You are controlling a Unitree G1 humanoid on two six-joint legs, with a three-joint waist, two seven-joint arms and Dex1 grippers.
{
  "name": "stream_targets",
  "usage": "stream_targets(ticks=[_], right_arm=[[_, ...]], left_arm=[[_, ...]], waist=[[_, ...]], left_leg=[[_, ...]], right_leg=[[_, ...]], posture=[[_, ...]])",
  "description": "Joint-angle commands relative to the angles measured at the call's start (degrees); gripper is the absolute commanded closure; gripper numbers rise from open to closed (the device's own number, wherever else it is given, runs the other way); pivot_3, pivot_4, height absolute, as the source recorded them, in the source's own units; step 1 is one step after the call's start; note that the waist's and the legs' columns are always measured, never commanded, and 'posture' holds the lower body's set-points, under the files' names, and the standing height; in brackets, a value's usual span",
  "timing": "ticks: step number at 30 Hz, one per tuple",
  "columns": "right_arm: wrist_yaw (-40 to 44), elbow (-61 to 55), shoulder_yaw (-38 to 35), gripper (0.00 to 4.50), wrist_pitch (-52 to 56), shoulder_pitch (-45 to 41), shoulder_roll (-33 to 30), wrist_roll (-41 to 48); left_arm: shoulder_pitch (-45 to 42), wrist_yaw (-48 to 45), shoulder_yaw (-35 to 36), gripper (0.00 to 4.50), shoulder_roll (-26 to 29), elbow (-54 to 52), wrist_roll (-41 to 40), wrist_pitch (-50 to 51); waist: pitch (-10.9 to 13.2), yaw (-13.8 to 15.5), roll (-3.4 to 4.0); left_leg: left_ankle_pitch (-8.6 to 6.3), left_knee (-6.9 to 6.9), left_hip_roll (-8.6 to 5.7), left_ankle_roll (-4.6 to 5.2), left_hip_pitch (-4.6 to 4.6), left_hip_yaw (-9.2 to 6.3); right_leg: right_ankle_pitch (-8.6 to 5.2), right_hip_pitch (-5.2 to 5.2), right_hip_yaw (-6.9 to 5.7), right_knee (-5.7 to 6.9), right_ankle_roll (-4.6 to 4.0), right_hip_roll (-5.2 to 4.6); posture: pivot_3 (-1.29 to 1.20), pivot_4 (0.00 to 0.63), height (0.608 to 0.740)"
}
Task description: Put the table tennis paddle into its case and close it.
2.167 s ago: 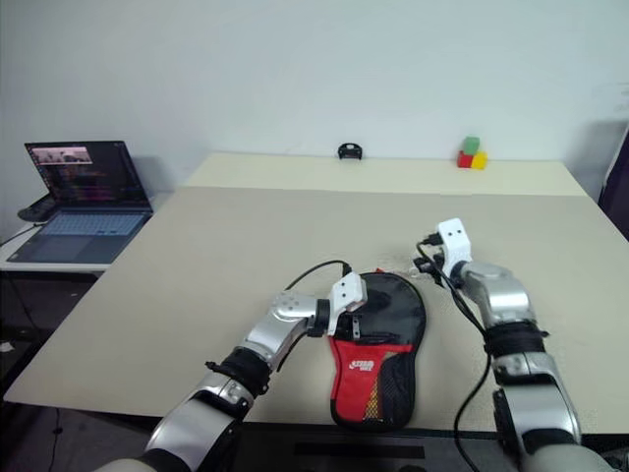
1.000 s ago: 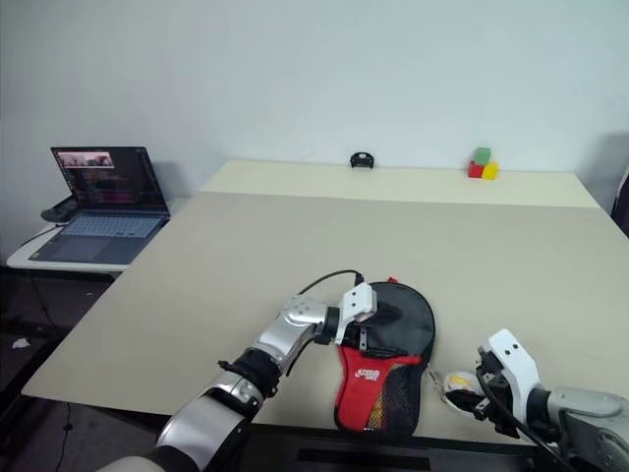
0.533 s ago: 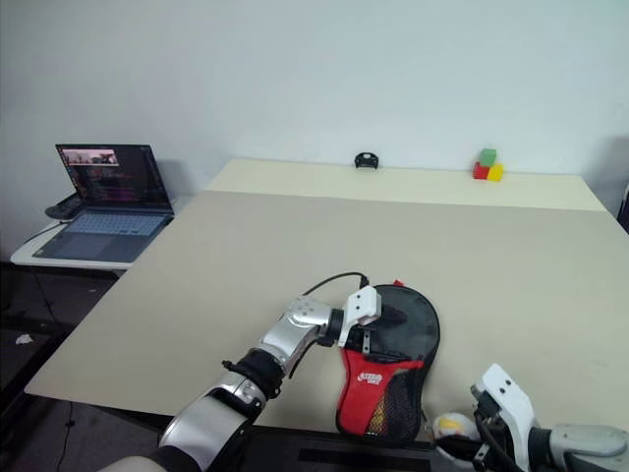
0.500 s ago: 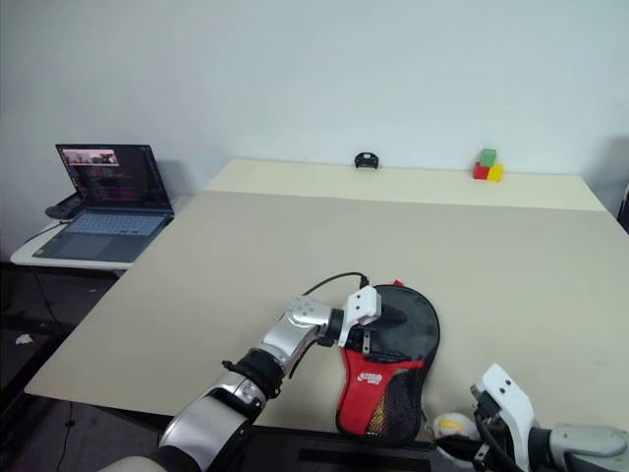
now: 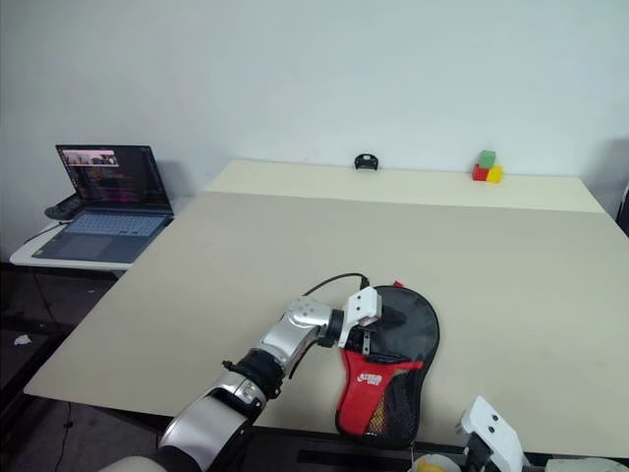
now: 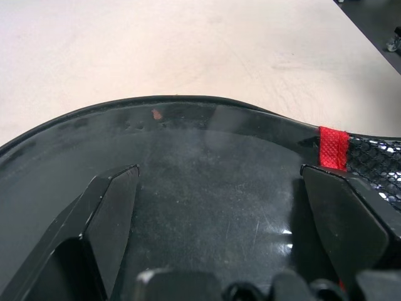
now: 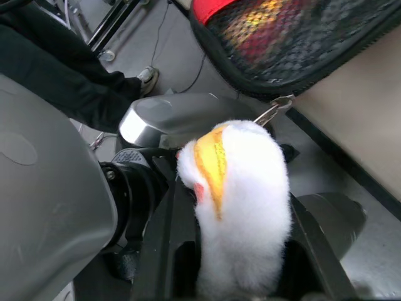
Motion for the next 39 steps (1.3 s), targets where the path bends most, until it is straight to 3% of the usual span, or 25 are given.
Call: stream_targets(ticks=[1, 5, 15, 22, 34, 39], right_arm=[[0.29, -2.09, 3.95, 3.83, -0.88, 0.18, -0.5, 2.1], [-2.38, -0.81, 4.48, 3.83, -1.34, -2.42, -0.25, 2.15], [-2.66, -2.36, 1.5, 0.5, -3.05, -3.51, -2.11, 7.38], [-2.17, -0.35, -1.14, 0.5, -7.06, -6.52, -3.23, 7.19], [-7.83, 11.53, -1.29, 0.5, -13.79, -22.68, 2.4, 2.12], [-4.05, 19.55, -3.06, 0.5, -15.87, -29.97, 0.38, 1.03]], left_arm=[[2.8, -0.62, -3.84, 0.0, 0.38, 4.67, 4.33, 1.17], [2.71, -0.61, -3.91, 0.0, 0.31, 4.67, 4.43, 1.1], [2.84, -0.3, -3.79, 0.0, 0.26, 4.66, 4.52, 0.96], [2.93, -0.1, -3.7, 0.0, -0.15, 4.52, 4.33, 1.04], [3.27, 0.7, -2.48, 0.0, -0.3, 1.06, 2.9, 2.52], [4.63, 0.57, -1.35, 0.0, 1.28, -5.72, 1.18, 4.43]], waist=[[-0.01, 0.0, -0.03], [-0.04, -0.01, -0.07], [-0.03, -0.01, -0.1], [-0.02, -0.03, -0.13], [0.03, -0.04, -0.21], [0.14, -0.14, -0.1]], left_leg=[[0.0, 0.0, 0.0, 0.0, 0.0, 0.0], [-0.01, 0.0, 0.01, -0.01, 0.01, -0.01], [-0.01, 0.01, 0.02, -0.01, 0.02, 0.0], [-0.01, 0.01, 0.02, -0.01, 0.04, 0.01], [-0.06, -0.03, 0.01, -0.04, 0.33, 0.05], [-0.07, -0.08, 0.02, -0.05, 0.3, 0.03]], right_leg=[[0.0, 0.0, 0.0, 0.0, 0.0, 0.0], [0.0, 0.0, 0.0, 0.0, 0.01, 0.0], [0.0, 0.01, 0.01, 0.01, 0.0, -0.01], [-0.11, 0.02, 0.02, 0.0, 0.19, -0.01], [-0.07, 0.31, 0.1, -0.07, 0.13, -0.07], [-0.01, 0.26, 0.09, -0.08, 0.02, -0.06]], posture=[[0.0, 0.15, 0.74], [0.0, 0.15, 0.74], [0.0, 0.15, 0.74], [0.0, 0.15, 0.74], [0.0, 0.15, 0.74], [0.0, 0.15, 0.74]])
